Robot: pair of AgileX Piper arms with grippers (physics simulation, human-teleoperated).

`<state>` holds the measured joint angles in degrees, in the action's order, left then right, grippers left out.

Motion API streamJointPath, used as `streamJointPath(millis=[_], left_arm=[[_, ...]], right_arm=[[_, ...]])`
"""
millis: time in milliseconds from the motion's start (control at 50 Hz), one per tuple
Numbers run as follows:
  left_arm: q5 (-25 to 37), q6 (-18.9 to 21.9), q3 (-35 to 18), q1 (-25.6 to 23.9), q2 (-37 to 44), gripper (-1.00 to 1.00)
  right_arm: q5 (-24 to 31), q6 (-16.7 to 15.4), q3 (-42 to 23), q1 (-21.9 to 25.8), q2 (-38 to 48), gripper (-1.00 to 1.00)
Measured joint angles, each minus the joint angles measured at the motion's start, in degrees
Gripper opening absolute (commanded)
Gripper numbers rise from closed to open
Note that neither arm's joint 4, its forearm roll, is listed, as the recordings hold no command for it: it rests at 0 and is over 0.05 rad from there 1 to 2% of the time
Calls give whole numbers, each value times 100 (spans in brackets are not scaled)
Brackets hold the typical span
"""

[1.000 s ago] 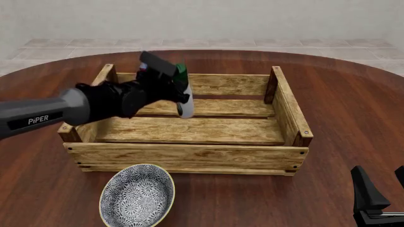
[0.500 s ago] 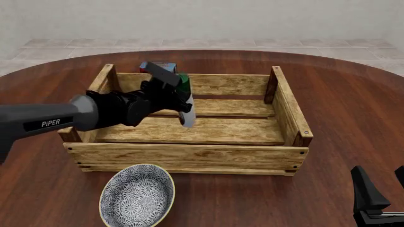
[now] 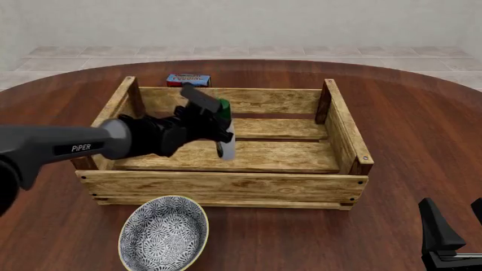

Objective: Pick up the salad dressing and put it in the tray.

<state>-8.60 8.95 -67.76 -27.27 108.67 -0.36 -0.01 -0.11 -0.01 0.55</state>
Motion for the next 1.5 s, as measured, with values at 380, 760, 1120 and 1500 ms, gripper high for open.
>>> streamJointPath(millis=[380, 760, 1120, 1500], left_arm=[[-29, -44, -57, -42, 258, -100], [-35, -69, -116, -61, 349, -100], [-23, -60, -134, -53, 368, 100], [-15, -3, -94, -48, 297, 100]], right_arm=[[0, 0, 0, 0, 0, 100], [0, 0, 0, 0, 0, 100], [0, 0, 0, 0, 0, 100], [0, 0, 0, 0, 0, 100]])
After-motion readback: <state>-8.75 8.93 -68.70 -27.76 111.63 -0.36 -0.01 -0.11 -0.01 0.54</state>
